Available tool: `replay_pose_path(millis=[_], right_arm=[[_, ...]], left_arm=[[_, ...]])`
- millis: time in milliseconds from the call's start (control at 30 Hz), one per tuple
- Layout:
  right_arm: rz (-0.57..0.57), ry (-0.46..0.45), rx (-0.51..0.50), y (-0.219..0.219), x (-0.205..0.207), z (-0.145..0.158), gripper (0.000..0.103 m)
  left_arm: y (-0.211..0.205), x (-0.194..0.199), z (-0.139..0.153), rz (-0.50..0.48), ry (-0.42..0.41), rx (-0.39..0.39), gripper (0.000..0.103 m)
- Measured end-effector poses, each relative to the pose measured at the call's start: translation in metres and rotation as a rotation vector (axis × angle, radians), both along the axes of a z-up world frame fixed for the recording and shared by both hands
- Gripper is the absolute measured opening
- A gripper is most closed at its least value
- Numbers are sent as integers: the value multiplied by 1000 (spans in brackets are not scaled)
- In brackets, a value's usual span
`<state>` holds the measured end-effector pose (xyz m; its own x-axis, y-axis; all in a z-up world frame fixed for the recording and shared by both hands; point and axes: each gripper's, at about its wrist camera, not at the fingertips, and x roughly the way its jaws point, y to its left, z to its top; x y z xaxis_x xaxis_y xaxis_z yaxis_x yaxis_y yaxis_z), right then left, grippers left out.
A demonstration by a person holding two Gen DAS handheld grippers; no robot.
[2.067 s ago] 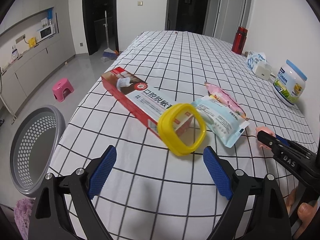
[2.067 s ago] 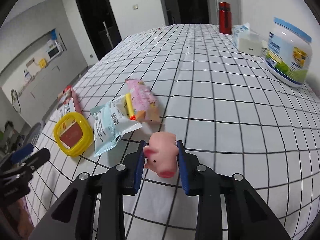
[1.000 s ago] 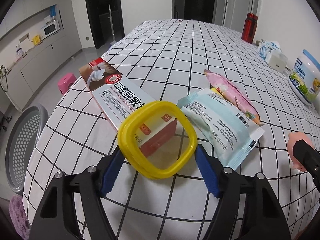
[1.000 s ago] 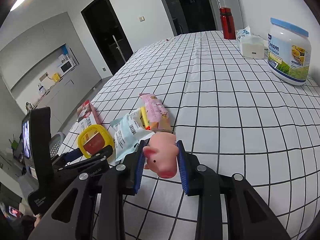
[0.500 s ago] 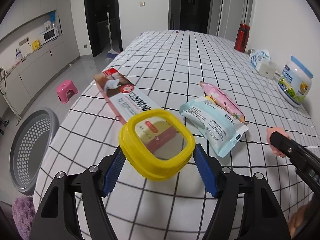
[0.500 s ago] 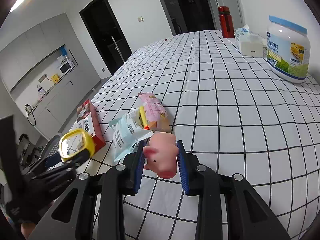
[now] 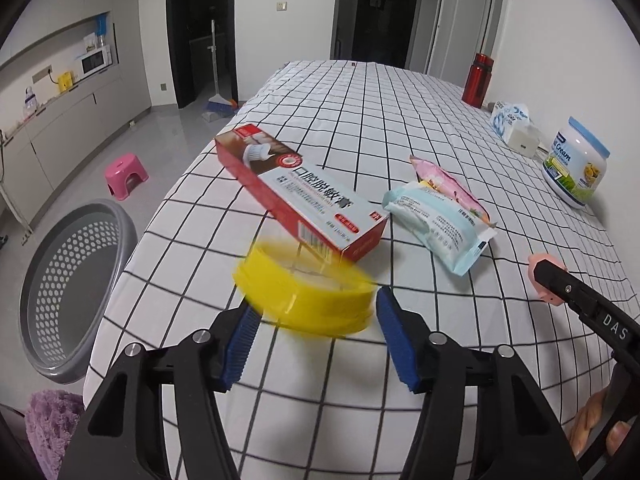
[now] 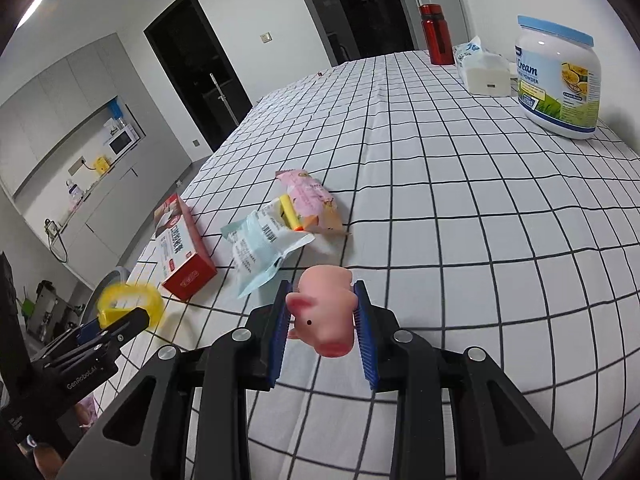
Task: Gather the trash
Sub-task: 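Grasp the yellow tape roll with the left gripper while the right holds the pig, then carry the pig and tape over the basket and open both grippers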
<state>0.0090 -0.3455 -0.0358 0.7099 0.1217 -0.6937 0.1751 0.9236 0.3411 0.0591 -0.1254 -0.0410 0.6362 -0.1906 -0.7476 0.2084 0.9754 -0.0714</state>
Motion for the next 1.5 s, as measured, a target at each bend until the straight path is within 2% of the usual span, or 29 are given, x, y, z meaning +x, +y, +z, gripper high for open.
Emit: replay_pose_path(millis=[500, 600, 767, 1067, 1333, 1400, 1500], right_arm=[[48, 5, -3, 36, 2, -2, 30], [52, 6, 0, 37, 2, -4, 30], [51, 5, 13, 36, 2, -6, 30], [56, -4, 51, 30, 2, -9, 30], [66, -21, 67, 29, 0, -8, 30], [66, -24, 69, 29, -1, -8, 30], [69, -23, 72, 29, -1, -8, 30]], left_arm=[[40, -9, -19, 19, 61, 0, 56], [40, -8, -19, 20, 64, -5, 59], [36, -5, -20, 9, 57, -3, 70], [21, 12, -27, 15, 87, -6, 79], [6, 28, -40, 36, 124, 28, 79], [3, 28, -40, 33, 117, 39, 71], [4, 27, -39, 21, 118, 30, 69]])
